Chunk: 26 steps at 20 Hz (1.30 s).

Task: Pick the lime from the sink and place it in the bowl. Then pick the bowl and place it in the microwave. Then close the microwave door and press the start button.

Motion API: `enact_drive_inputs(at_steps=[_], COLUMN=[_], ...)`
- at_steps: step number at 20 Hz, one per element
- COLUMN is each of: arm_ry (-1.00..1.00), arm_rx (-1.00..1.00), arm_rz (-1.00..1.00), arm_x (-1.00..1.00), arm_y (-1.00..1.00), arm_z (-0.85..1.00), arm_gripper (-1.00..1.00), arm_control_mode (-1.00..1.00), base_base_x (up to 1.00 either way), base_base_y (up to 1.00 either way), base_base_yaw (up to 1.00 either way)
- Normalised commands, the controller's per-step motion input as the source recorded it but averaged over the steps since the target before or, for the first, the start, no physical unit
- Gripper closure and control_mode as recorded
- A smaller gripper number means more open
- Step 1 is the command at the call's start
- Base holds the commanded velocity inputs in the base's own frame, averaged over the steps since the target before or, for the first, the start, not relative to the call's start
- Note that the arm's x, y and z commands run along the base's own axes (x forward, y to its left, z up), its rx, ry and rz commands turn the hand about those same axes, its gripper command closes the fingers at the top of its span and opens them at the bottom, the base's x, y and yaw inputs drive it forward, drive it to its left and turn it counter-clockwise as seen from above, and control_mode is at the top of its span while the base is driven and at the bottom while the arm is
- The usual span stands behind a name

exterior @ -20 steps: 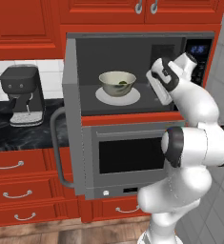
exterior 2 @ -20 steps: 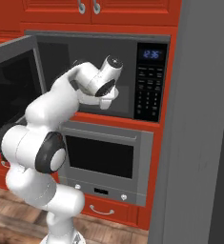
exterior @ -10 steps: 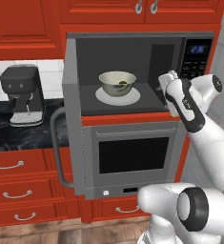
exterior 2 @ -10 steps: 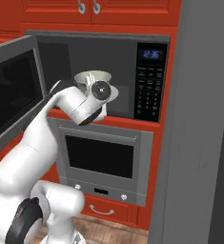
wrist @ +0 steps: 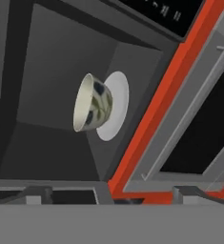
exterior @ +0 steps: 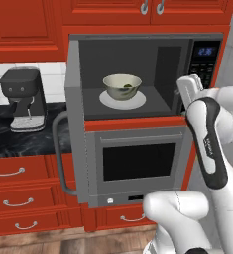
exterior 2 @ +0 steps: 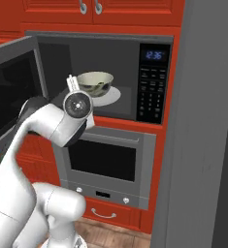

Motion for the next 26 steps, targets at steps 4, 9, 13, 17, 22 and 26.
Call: enact_drive_inputs(at_steps=[4,9,13,17,22,26], arm_ry=[0.0,-0.01,-0.11,0.0,0.0,0.0], arm_rx=[-0.11,-0.11,-0.09,-0.12,-0.15,-0.13], arm_rz=[0.0,0.02,0.14,0.08,0.02,0.0], arm_x=[-1.0,-1.0,-1.0,-0.87,-0.76,-0.77], arm_y=[0.22,0.26,0.19,0.17,0.42,0.49], arm_z=[0.87,0.76,0.5,0.46,0.23,0.38], arm_gripper=[-1.0,-1.0,-1.0,-1.0,-1.0,-1.0], arm_control_mode=[-1.0,-1.0,-1.0,-1.0,-1.0,-1.0], base_base_x=[0.0,0.0,0.0,0.0,0.0,0.0], base_base_y=[0.0,0.0,0.0,0.0,0.0,0.0], base_base_yaw=[0.0,0.0,0.0,0.0,0.0,0.0])
